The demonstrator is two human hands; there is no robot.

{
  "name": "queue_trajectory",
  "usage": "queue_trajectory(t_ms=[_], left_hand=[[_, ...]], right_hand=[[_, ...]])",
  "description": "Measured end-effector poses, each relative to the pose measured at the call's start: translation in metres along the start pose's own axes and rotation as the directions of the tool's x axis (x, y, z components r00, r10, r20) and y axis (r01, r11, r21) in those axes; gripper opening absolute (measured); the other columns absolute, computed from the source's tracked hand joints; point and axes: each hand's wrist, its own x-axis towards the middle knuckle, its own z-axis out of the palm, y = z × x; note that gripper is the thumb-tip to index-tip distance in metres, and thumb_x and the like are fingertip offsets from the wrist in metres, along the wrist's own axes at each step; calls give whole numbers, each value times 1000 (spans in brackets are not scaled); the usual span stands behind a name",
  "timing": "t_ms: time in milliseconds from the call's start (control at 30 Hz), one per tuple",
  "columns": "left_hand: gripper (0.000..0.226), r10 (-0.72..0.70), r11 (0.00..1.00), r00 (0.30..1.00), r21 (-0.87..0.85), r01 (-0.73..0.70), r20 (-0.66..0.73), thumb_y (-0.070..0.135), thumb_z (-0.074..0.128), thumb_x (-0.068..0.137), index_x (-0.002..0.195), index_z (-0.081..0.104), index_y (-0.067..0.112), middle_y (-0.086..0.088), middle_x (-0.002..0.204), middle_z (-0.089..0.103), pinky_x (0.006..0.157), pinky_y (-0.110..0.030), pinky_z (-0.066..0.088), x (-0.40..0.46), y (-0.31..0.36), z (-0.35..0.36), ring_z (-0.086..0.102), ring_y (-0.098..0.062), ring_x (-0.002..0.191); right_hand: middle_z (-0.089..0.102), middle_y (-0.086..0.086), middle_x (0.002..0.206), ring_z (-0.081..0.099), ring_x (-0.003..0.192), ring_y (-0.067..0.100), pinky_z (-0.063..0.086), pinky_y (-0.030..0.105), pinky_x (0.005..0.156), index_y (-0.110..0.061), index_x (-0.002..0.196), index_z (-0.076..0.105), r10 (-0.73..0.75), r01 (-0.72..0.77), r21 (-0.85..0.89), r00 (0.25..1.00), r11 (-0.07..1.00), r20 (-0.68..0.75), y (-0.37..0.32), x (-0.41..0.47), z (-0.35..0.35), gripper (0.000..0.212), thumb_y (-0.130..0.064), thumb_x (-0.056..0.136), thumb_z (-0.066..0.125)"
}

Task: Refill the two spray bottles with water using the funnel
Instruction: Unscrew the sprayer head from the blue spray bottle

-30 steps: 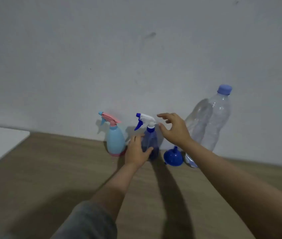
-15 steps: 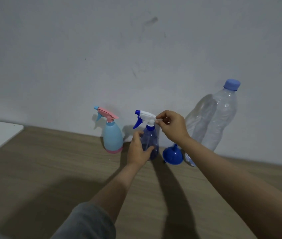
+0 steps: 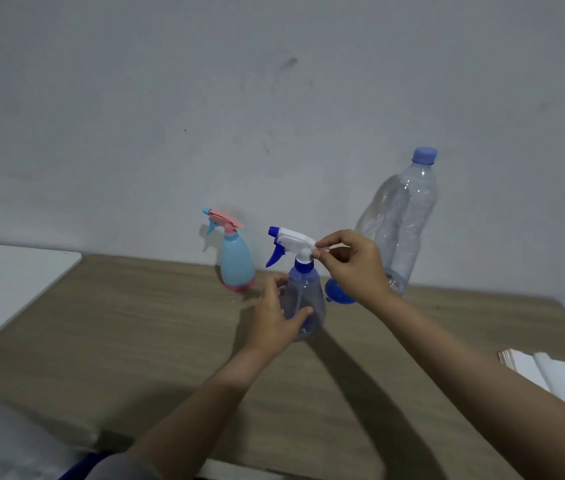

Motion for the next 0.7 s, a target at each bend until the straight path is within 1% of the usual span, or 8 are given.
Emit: queue_trajectory(t_ms=[67, 167, 200, 300, 367, 467, 567, 700], left_hand=[[64, -9, 1000, 1000, -16, 9, 4, 20, 81, 73, 106, 37, 54, 26, 117, 51, 94, -36, 53, -22, 2, -2, 53, -5, 116], [60, -35, 999, 999, -38, 35, -2, 16, 81, 73, 112, 41, 38, 21, 116, 52, 94, -38, 53, -52, -1, -4, 54, -2, 113], [59, -41, 999, 999, -36, 41, -2, 16, 81, 73, 113, 41, 34, 20, 116, 53, 94, -37, 53, -60, -3, -5, 54, -2, 112], [59, -51, 999, 999, 13, 51, -8, 16, 81, 74, 117, 41, 26, 11, 119, 55, 91, -34, 54, -78, -11, -7, 55, -6, 113], [58, -57, 997, 998, 45, 58, -19, 16, 79, 75, 117, 40, 24, 5, 121, 57, 84, -22, 55, -83, -13, -7, 56, -8, 113], [55, -84, 992, 996, 97, 87, -32, 17, 76, 77, 116, 38, 26, 5, 120, 58, 66, -5, 47, -86, -11, -5, 58, -6, 107], [55, -104, 985, 994, 132, 108, -38, 16, 72, 79, 121, 37, 24, 6, 121, 58, 59, -5, 45, -87, -10, -5, 58, -5, 103], [55, -117, 985, 993, 128, 118, -20, 10, 69, 81, 122, 36, 24, 5, 122, 57, 59, -9, 47, -87, -11, -7, 58, -7, 105]], right_hand=[[69, 8, 86, 64, 60, 5, 44, 13, 53, -18, 80, 66, 5, -4, -24, 1000, 1000, 16, -4, -18, -1, 10, -11, 83, 73], [69, 7, 87, 67, 66, 15, 54, 25, 58, -18, 80, 66, 6, -4, -47, 999, 999, 34, -6, -44, 2, 10, -12, 82, 74], [69, 6, 88, 68, 68, 15, 55, 25, 60, -16, 80, 67, 0, 2, -63, 999, 998, 39, -5, -52, 3, 9, -12, 81, 75], [69, 2, 88, 66, 68, 8, 51, 20, 62, -9, 84, 69, -3, 8, -104, 999, 995, 52, 0, -71, 9, 7, -11, 81, 75], [69, -1, 91, 66, 74, 7, 52, 20, 66, -13, 88, 68, 17, -15, -75, 1000, 997, 25, 4, -81, 14, 9, -8, 82, 73], [66, -7, 91, 64, 77, 6, 52, 17, 66, -24, 96, 60, 93, -90, 45, 992, 995, -82, 8, -98, 26, 29, -4, 80, 71], [65, -5, 87, 64, 77, 8, 52, 15, 65, -21, 96, 57, 184, -171, 109, 975, 979, -123, 12, -107, 39, 33, -6, 75, 77], [64, -4, 81, 60, 74, 6, 51, 11, 65, -17, 92, 61, 220, -214, 58, 969, 975, -109, 13, -104, 51, 35, -16, 68, 86]])
